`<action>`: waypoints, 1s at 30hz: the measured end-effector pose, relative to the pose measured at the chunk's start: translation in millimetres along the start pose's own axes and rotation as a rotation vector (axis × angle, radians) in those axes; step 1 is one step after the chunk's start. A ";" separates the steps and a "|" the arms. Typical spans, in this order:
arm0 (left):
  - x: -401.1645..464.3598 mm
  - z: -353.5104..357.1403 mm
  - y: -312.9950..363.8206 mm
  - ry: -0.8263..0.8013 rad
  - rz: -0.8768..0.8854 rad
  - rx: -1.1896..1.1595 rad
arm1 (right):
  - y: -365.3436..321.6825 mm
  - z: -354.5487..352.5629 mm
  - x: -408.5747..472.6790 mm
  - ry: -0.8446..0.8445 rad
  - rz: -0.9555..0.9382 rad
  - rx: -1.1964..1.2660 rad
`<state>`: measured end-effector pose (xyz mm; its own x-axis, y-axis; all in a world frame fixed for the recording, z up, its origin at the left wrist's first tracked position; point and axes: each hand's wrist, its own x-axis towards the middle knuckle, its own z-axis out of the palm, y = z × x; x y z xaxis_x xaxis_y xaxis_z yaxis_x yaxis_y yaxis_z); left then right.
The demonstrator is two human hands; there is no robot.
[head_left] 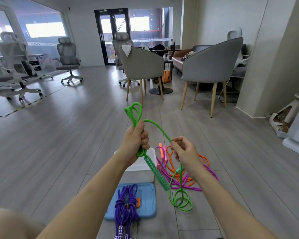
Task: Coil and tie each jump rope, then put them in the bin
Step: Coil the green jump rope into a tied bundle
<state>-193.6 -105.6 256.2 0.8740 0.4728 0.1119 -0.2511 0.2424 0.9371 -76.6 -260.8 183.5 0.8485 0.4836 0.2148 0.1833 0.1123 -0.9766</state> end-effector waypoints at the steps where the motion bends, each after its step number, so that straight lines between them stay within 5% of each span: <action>1: 0.4 -1.0 2.5 0.006 0.016 -0.010 | 2.0 -0.2 -2.0 -0.011 0.012 -0.021; 7: -0.1 -2.5 -4.8 -0.011 -0.018 0.062 | -0.1 13.1 -2.9 0.156 0.103 0.064; 10: -0.8 1.1 -12.4 -0.011 -0.037 0.112 | -11.0 22.2 -1.4 0.117 0.109 0.216; 24: -3.0 12.2 -32.5 -0.034 0.035 0.257 | -37.5 46.5 -20.8 0.001 -0.019 0.159; 30: -9.6 19.8 -38.4 -0.011 0.039 0.114 | -37.8 46.3 -21.6 -0.001 -0.054 0.093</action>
<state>-184.1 -136.2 225.7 0.8694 0.4702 0.1520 -0.2365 0.1257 0.9635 -124.9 -235.3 216.1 0.8381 0.4755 0.2672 0.1818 0.2184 -0.9588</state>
